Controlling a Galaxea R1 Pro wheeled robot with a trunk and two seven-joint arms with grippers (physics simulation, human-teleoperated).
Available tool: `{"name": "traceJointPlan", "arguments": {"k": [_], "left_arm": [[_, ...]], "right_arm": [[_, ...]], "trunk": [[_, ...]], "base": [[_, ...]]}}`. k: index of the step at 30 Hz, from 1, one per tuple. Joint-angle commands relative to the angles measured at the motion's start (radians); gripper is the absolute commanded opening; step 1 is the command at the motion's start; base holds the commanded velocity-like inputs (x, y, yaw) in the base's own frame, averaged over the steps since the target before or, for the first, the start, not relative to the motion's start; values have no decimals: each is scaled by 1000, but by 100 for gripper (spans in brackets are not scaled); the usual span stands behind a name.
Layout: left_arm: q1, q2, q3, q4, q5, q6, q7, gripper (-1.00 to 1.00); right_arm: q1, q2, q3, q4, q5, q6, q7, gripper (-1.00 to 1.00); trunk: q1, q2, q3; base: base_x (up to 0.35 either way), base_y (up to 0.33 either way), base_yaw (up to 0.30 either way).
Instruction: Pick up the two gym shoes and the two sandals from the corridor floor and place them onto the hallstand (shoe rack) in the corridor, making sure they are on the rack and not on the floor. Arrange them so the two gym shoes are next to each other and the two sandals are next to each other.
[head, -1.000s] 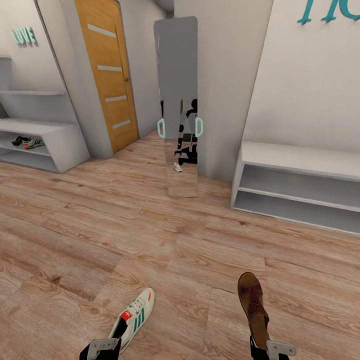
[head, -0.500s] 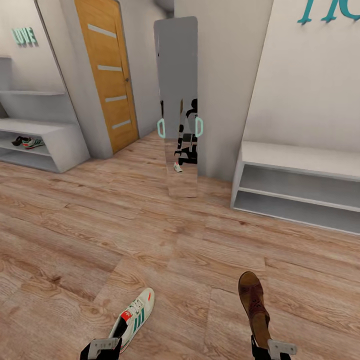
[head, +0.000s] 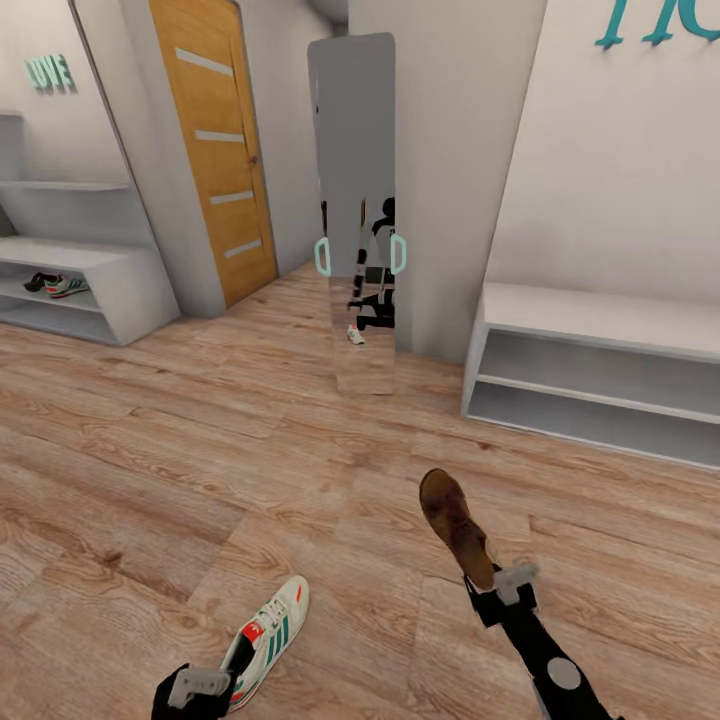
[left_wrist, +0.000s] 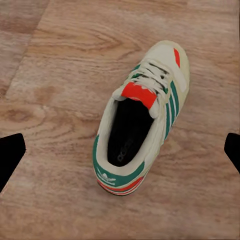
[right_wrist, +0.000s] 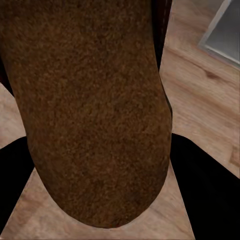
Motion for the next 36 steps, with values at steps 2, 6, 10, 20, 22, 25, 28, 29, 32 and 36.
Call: {"name": "traceJointPlan", "arguments": {"k": [2, 6, 10, 20, 22, 25, 28, 29, 32, 36], "left_arm": [[-7, 24, 0, 0, -54, 13, -26, 100], [-40, 50, -4, -9, -116, 81, -84, 100], [-89, 64, -6, -38, -155, 203, -174, 100], [-114, 64, 1, -216, -280, 446, -316, 100], [-114, 65, 2, -217, -280, 447, -315, 100], [-114, 65, 4, -218, -279, 449, -315, 100], [-114, 65, 4, -217, -278, 450, -315, 100], [-114, 65, 4, -217, -278, 450, -315, 100], [-114, 64, 4, -218, -278, 450, -315, 100], [-114, 65, 4, -217, -277, 447, -315, 100]], "right_arm": [[-1, 2, -3, -101, 15, 99, 117, -100], [-13, 4, -2, -257, 20, 247, 323, -100], [-43, 7, -1, -433, 18, 392, 529, -100], [-59, -11, -16, -571, 11, 510, 657, -100], [-59, -11, -15, -569, 13, 511, 657, -100], [-59, -11, -16, -567, 13, 513, 656, -100], [-59, -11, -17, -567, 13, 514, 656, -100], [-59, -11, -17, -567, 13, 513, 656, -100], [-59, -11, -17, -565, 11, 513, 656, -100], [-59, -10, -17, -568, 9, 517, 656, -100]], "trunk": [[0, 0, -1], [0, 0, -1], [0, 0, -1], [0, 0, -1], [0, 0, -1], [0, 0, -1], [0, 0, -1], [0, 0, -1], [0, 0, 0], [0, 0, 0]], "base": [[0, 0, 0], [0, 0, 0], [0, 0, 0], [0, 0, 0], [32, 15, 0], [113, 121, 0], [145, 222, 0], [130, 256, -6], [68, 255, -128], [5, 25, -38]]}}
